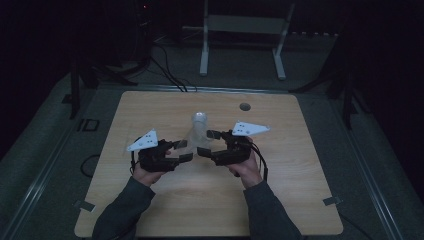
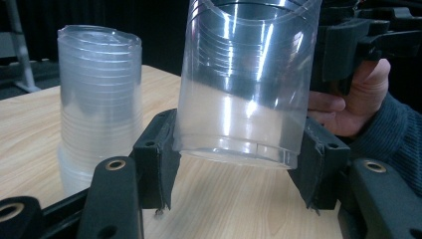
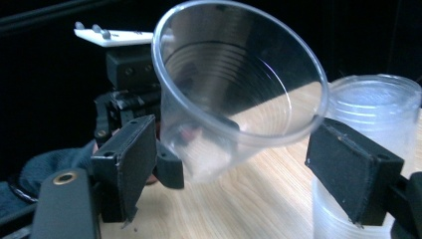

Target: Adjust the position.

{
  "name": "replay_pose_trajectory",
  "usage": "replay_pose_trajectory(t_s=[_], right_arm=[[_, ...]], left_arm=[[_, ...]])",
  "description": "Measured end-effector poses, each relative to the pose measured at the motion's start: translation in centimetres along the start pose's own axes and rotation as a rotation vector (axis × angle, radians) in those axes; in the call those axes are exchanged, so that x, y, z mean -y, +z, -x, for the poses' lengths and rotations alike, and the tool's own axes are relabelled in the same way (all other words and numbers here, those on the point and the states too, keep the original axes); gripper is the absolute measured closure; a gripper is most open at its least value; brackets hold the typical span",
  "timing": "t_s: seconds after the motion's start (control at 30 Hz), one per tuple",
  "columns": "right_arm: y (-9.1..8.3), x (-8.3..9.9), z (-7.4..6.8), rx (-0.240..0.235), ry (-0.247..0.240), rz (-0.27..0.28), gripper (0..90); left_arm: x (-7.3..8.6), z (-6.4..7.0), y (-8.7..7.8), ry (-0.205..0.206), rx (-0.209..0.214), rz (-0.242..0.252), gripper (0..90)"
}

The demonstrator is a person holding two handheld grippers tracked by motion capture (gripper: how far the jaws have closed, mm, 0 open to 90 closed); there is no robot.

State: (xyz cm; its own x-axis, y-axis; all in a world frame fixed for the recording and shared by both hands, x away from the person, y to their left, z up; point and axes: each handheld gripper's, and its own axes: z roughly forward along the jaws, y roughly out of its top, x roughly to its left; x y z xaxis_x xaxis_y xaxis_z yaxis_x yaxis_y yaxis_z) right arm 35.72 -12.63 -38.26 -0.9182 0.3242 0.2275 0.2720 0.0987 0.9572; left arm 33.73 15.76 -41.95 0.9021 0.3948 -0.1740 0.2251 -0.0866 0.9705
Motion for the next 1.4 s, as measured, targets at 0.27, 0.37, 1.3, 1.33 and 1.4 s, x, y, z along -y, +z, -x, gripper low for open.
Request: replay_pose_trajectory(t_s=[0.27,0.37,1.3,1.33,1.4], right_arm=[[0.43,-0.15,0.03,-0.036,0.026,0.025,19.8],[0.58,-0.15,0.04,-0.045,0.033,0.031,19.9],[0.74,-0.05,0.21,-0.062,0.048,0.044,29.9],[0.75,-0.05,0.21,-0.059,0.045,0.043,30.0],[0.75,-0.05,0.18,-0.047,0.042,0.040,29.9]], left_arm=[[0.11,0.08,0.23,-0.008,0.027,0.011,41.8],[0.15,0.14,0.38,-0.007,0.040,0.010,41.8],[0.26,0.14,0.75,-0.004,0.020,-0.043,31.0],[0.22,0.15,0.73,0.001,0.014,-0.051,30.1],[0.13,0.24,0.68,0.018,-0.005,-0.066,28.8]])
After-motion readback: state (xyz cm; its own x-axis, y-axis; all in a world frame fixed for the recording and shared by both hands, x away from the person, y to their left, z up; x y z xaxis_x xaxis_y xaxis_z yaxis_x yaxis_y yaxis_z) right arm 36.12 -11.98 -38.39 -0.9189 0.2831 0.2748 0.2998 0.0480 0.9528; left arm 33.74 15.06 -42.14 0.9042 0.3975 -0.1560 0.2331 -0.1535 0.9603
